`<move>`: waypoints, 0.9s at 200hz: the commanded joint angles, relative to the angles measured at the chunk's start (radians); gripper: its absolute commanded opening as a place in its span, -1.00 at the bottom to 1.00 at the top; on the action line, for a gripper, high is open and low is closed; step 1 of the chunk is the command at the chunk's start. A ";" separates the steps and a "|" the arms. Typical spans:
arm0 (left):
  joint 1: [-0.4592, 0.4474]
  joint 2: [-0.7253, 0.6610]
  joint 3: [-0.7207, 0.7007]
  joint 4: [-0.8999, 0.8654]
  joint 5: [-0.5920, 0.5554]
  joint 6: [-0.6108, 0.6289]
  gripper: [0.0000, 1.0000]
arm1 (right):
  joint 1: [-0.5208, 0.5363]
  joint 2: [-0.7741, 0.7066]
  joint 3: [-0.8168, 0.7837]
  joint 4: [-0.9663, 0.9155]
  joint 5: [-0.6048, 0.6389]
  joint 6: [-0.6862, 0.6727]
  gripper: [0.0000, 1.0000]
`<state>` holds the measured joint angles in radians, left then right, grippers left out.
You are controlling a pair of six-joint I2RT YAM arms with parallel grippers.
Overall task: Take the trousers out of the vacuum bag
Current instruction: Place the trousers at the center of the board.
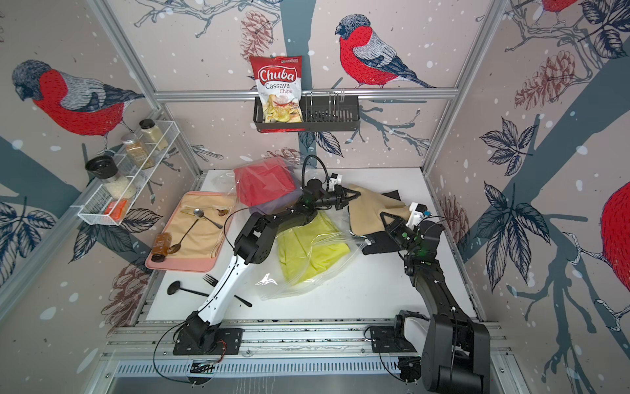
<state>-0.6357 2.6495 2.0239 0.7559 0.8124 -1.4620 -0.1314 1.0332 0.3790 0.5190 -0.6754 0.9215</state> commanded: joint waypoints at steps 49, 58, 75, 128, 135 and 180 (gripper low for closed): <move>0.075 -0.131 -0.140 -0.056 -0.027 0.107 0.08 | 0.078 -0.068 -0.108 0.066 0.059 0.130 -0.97; 0.080 -0.158 -0.138 -0.091 -0.024 0.140 0.32 | 0.076 -0.069 -0.110 0.073 0.062 0.141 -0.98; 0.083 -0.204 -0.133 -0.182 -0.021 0.215 0.63 | 0.085 -0.064 -0.102 0.074 0.070 0.148 -0.98; 0.069 -0.439 -0.400 -0.367 -0.083 0.408 0.87 | 0.111 -0.071 -0.109 0.102 0.124 0.216 -0.97; 0.064 -0.481 -0.442 -0.406 -0.116 0.457 0.91 | 0.115 -0.070 -0.104 0.101 0.129 0.224 -0.96; -0.048 -0.676 -0.536 -0.700 -0.345 0.814 0.92 | 0.137 -0.040 -0.059 0.057 0.130 0.242 -0.96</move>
<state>-0.6205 2.0434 1.4876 0.2592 0.6289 -0.9207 -0.0040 0.9817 0.2993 0.5472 -0.5419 1.1328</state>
